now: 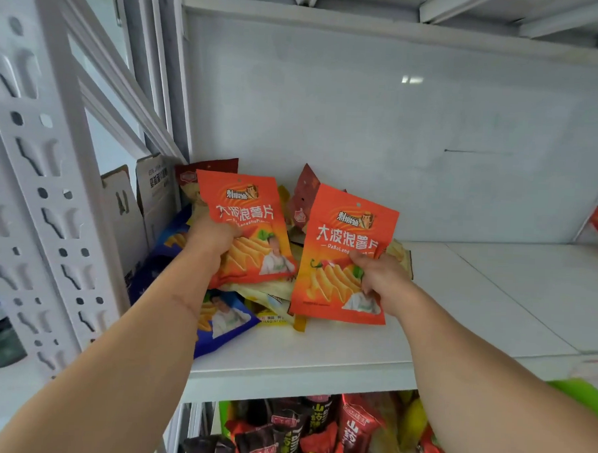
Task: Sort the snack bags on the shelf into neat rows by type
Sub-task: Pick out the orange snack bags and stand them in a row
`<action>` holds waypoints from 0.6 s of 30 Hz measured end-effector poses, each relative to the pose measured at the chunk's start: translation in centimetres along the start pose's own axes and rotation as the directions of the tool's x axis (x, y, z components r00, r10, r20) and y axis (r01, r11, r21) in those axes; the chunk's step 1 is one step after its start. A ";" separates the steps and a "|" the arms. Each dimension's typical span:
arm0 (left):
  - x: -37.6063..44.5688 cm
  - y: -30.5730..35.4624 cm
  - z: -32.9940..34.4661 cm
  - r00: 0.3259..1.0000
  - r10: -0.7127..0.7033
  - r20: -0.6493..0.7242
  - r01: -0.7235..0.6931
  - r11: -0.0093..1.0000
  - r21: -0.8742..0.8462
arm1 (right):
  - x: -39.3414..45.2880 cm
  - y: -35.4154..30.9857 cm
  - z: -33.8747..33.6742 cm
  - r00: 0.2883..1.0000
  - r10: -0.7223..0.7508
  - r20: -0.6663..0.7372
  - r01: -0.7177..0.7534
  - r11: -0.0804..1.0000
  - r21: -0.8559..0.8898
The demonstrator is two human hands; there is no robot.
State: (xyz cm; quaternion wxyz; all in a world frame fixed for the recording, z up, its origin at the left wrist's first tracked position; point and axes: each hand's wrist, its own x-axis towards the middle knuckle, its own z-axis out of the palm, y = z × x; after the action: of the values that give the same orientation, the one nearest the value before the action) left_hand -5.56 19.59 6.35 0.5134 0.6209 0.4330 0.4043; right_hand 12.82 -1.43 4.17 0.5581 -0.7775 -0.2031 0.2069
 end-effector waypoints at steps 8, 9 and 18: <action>-7.2 -1.3 1.2 0.994 0.055 0.095 -0.042 0.990 -0.137 | -1.9 2.5 -5.6 0.990 -0.025 -0.137 0.037 0.995 0.088; -8.3 -1.6 1.7 0.991 0.045 0.122 -0.024 0.985 -0.173 | -2.2 3.2 -6.7 0.988 -0.018 -0.156 0.033 0.995 0.094; -21.8 -3.4 12.5 0.871 0.048 0.489 0.069 0.973 -0.220 | -5.9 8.8 -19.3 0.974 0.047 -0.219 -0.024 0.994 0.108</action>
State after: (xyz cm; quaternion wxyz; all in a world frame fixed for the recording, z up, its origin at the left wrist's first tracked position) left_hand -0.68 -4.44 -0.08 0.6770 0.6370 0.2420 0.2780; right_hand 19.26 -22.34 1.98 0.6134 -0.7689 -0.1145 0.1392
